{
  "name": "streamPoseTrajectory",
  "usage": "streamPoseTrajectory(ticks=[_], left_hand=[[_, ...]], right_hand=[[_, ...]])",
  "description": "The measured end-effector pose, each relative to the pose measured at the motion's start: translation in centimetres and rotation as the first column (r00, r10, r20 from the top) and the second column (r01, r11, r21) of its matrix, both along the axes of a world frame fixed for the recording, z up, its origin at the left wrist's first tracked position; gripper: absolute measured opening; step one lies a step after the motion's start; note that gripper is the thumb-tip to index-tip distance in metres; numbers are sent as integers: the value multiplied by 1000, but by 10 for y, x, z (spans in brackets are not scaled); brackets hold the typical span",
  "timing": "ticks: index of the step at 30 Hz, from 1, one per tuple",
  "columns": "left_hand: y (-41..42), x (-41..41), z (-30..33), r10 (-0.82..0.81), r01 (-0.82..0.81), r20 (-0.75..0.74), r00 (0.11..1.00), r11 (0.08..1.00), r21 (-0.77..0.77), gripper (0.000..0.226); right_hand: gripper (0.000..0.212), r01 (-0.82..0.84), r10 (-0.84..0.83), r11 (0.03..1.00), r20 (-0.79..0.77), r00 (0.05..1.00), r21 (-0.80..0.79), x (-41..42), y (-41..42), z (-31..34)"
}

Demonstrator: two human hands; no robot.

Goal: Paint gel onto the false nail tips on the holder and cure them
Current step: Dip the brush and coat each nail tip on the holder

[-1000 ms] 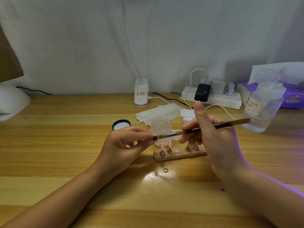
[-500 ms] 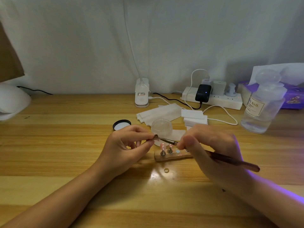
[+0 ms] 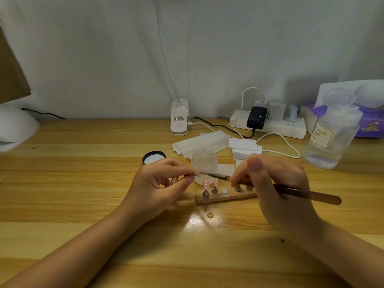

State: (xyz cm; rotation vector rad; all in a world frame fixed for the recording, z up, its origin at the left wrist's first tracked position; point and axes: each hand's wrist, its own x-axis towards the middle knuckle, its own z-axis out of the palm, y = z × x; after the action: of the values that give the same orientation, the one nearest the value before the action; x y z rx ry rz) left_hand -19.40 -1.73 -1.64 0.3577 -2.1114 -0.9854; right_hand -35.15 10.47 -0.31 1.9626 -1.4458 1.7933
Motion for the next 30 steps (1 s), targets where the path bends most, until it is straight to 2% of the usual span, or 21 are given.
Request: streamPoseTrajectory(ticks=[6,10,13,15,18,22,24,30], left_hand=[[0,-1,1,13,-13,7,1000,1000,-10,20],[0,0,2,31,-31,-10,999,999,10,20],[1,0,3,56,-55,-24,998,998,31,19],[0,0,3,67,-67,-20,998,997,33,19],[0,0,2,57,-56,-20,998,998,32,18],[-2,0,1,48,-47,-30,998,998,36,16],[-3,0,-1,52,-50,-36,998,998,44,15],[-6,0,-3,34,-34,-38,999,999,8,15]], right_hand=[[34,-15,18,999,-48,999,50,3,-1,-1],[30,-124,113,991,177,978,52,-4,0,9],[26,-88,60,992,283,957,86,-14,-7,23],[24,-53,12,989,288,957,137,-19,-17,32],[30,-27,-24,963,185,982,267,-26,-36,44],[38,43,-21,914,-60,998,402,-26,-58,55],[42,104,-27,888,-175,984,448,-24,-67,59],[46,247,3,756,-381,925,606,-18,-87,62]])
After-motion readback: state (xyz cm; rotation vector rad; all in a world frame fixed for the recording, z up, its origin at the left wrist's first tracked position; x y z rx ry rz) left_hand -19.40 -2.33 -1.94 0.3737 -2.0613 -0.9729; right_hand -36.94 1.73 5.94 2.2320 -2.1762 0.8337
